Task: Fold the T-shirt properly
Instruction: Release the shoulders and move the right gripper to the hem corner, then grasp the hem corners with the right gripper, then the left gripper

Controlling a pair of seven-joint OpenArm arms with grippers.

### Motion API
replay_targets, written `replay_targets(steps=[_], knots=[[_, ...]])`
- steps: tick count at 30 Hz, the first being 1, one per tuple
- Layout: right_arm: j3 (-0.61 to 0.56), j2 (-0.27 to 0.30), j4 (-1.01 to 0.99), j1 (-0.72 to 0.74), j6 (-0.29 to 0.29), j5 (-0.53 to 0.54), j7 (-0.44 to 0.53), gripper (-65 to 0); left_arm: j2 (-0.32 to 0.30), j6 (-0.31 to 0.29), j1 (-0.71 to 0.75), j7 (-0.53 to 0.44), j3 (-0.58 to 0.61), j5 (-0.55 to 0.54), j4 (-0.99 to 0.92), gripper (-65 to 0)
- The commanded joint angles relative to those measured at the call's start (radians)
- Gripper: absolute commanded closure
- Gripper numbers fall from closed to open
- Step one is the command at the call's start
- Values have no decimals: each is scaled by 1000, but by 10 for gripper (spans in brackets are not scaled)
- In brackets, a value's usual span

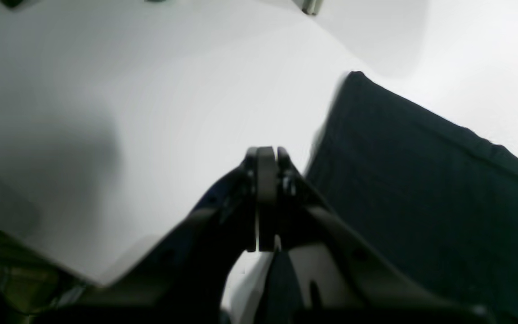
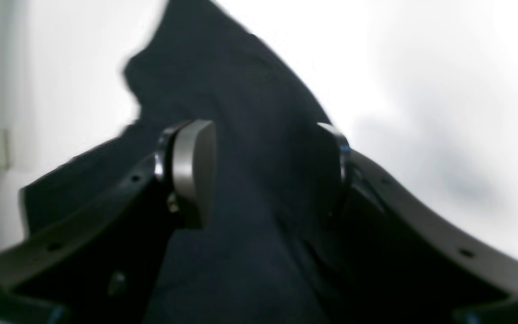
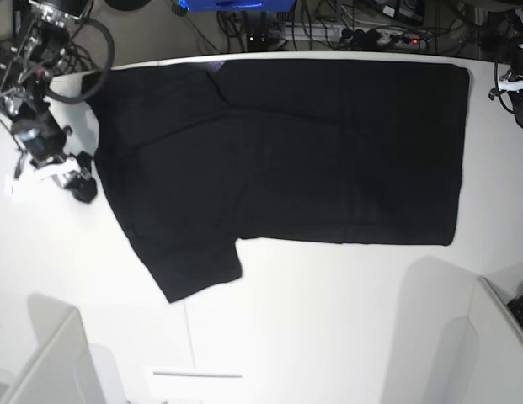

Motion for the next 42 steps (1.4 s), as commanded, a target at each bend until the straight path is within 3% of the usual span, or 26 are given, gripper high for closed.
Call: replay_targets(steps=[1, 3, 9, 13, 17, 22, 25, 32, 42], knots=[[-13, 16, -9, 30, 2, 6, 17, -314, -23, -7, -2, -28, -8, -16, 13, 0], [-48, 16, -55, 78, 1, -14, 17, -314, -33, -7, -2, -28, -8, -16, 15, 0], [-199, 9, -150, 233, 1, -273, 20, -314, -33, -7, -6, -28, -14, -16, 13, 0], [-262, 7, -247, 332, 2, -365, 22, -321, -33, -7, -6, -28, -11, -16, 13, 0], [-289, 13, -389, 432, 4, -370, 24, -324, -33, -7, -6, -28, -11, -16, 13, 0], [-334, 15, -572, 552, 4, -371, 27, -416, -33, -7, -6, -28, -14, -13, 13, 0], [-360, 15, -652, 608, 4, -373, 30, -425, -35, -7, -6, -28, -8, 52, 15, 0], [-475, 16, -913, 737, 4, -373, 155, -426, -29, -7, -49, -28, -11, 271, 13, 0], [-630, 16, -1120, 817, 4, -373, 301, -426, -27, -7, -52, -29, -14, 288, 13, 0]])
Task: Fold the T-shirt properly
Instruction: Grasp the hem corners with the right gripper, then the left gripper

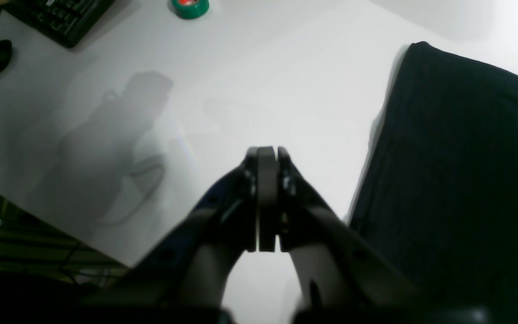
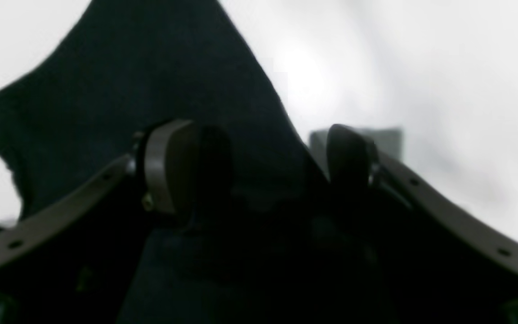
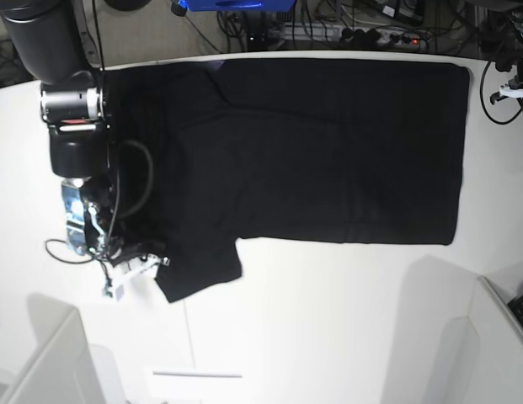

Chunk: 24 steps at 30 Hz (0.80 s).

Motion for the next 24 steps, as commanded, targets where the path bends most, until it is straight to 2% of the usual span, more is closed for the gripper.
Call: replay_targets(steps=[1, 12, 14, 19, 20, 22, 24], knots=[[-12, 8, 8, 32, 4, 10, 20, -426, -16, 0, 6, -23, -10, -5, 15, 0], [-36, 8, 7, 14, 4, 9, 26, -414, -16, 0, 3, -23, -4, -4, 15, 0], [-36, 8, 7, 13, 4, 9, 26, -372, -16, 0, 3, -23, -4, -4, 15, 0], [-36, 8, 7, 5, 4, 9, 31, -201, -19, 0, -14, -23, -4, -4, 14, 0], [-33, 8, 7, 3, 4, 9, 32, -171, -19, 0, -28, -21, -4, -2, 12, -41], [-30, 8, 7, 3, 4, 9, 32, -108, -19, 0, -43, -21, -4, -2, 3, -173], [-28, 8, 7, 3, 4, 10, 32, -14, -20, 0, -60, -21, -3, -2, -18, -316]])
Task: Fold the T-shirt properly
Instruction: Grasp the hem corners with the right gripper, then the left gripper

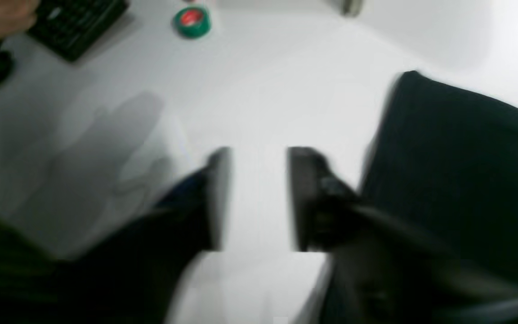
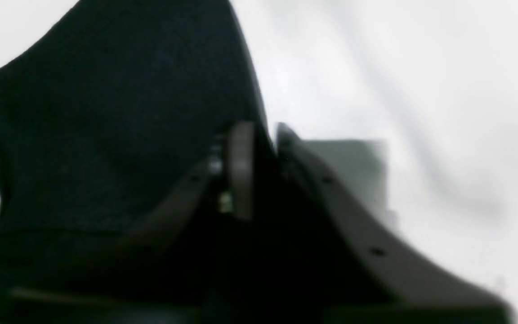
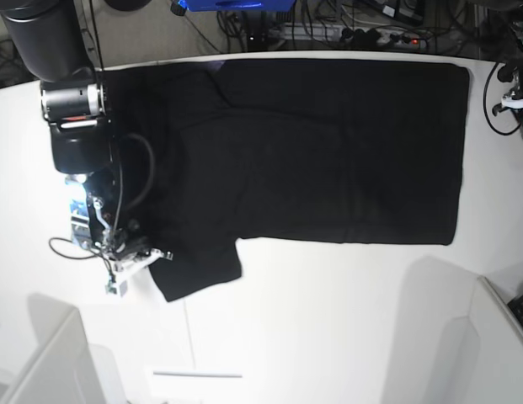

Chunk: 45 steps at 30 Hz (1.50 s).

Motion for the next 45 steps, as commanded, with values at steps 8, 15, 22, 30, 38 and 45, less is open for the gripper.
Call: replay_targets(steps=[8, 15, 22, 30, 38, 45], knots=[[4, 3, 8, 20, 4, 7, -15, 0, -150, 5, -113, 65, 76, -3, -138, -548], [0, 1, 8, 20, 4, 7, -15, 0, -270, 5, -271, 90, 179, -3, -307, -548], [4, 1, 13, 25, 4, 8, -15, 0, -339, 5, -403, 90, 331, -3, -450, -548], [4, 1, 13, 25, 4, 8, -15, 0, -363, 8, -602, 86, 513, -3, -668, -548], [4, 1, 13, 25, 4, 8, -15, 0, -377, 11, -791, 83, 696, -3, -869, -548], [4, 1, 13, 24, 4, 8, -15, 0, -357, 7, -923, 22, 748, 187, -1056, -548]])
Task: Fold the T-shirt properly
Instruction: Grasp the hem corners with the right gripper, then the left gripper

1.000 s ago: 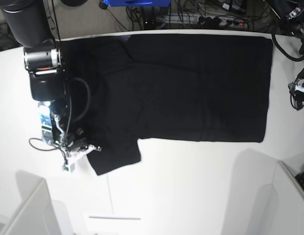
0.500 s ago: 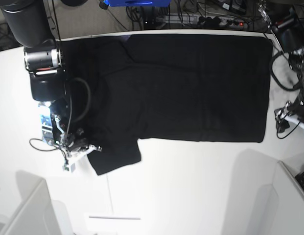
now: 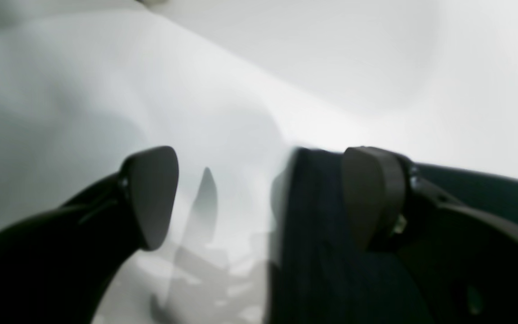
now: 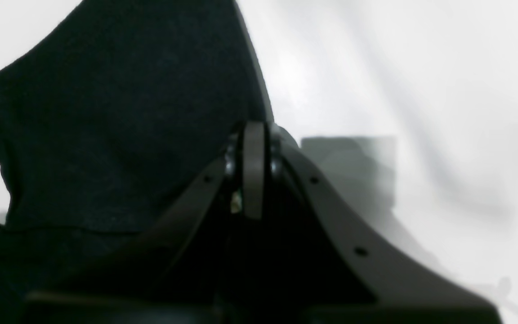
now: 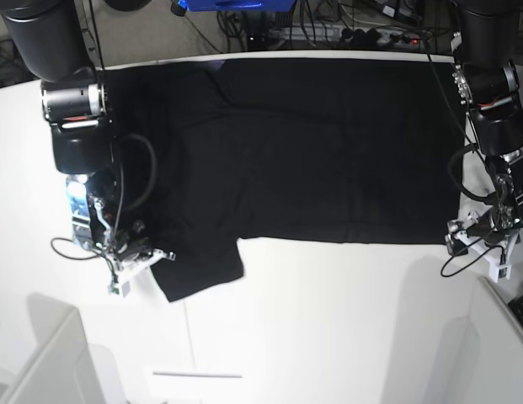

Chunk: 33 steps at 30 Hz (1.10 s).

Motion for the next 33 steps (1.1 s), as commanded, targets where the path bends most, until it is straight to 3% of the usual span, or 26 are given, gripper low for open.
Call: replay_targets(steps=[1, 6, 23, 33], knots=[[4, 7, 11, 24, 3, -3, -5, 0, -4, -2, -33, -33, -4, 28, -7, -548], [4, 7, 11, 25, 3, -3, -5, 0, 34, -3, -65, -61, -4, 123, -100, -548], [3, 7, 11, 22, 3, -3, -5, 0, 65, -3, -73, -63, -4, 114, -110, -536], [1, 7, 11, 19, 3, -3, -5, 0, 67, -3, -40, -63, -4, 106, -104, -151]])
